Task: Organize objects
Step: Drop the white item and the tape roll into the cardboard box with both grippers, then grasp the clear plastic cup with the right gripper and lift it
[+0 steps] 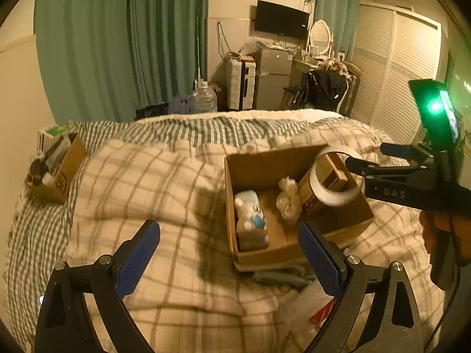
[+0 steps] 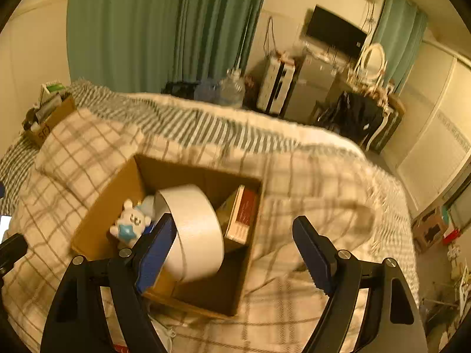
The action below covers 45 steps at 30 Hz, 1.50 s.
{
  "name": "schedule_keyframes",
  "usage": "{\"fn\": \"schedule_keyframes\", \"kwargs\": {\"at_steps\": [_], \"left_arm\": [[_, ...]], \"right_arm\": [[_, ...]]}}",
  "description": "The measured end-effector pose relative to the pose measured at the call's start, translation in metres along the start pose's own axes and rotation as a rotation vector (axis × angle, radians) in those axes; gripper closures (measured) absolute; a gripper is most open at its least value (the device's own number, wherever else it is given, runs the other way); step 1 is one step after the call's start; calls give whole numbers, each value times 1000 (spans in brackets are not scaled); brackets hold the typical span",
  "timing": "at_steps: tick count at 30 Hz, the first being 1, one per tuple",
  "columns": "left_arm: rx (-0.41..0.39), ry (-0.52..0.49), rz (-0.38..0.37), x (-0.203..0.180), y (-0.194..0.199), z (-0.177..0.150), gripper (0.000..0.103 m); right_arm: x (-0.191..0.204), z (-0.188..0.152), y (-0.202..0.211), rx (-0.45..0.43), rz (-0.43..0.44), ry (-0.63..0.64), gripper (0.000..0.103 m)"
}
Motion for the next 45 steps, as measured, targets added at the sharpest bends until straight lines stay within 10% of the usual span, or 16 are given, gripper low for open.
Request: {"fn": "schedule_keyframes", "kwargs": {"at_steps": [9, 22, 45], "left_arm": [[62, 31, -9, 1, -23, -40, 6], [52, 41, 78, -5, -1, -97, 6], [102, 61, 110, 6, -10, -124, 6]], "right_arm": [[-16, -55, -33, 148, -100, 71, 22], [27, -151, 20, 183, 158, -8, 22], [70, -204, -20, 353, 217, -9, 18]]}}
Point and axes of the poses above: each gripper's, at about its wrist camera, not at the fingertips, and y roughly against the way its jaws point, x to its left, z to its top, the point moved 10 cm from there along -y, roughly the way its jaws point, and after that the axes turned 13 degrees about -y, right-handed, at the moved point
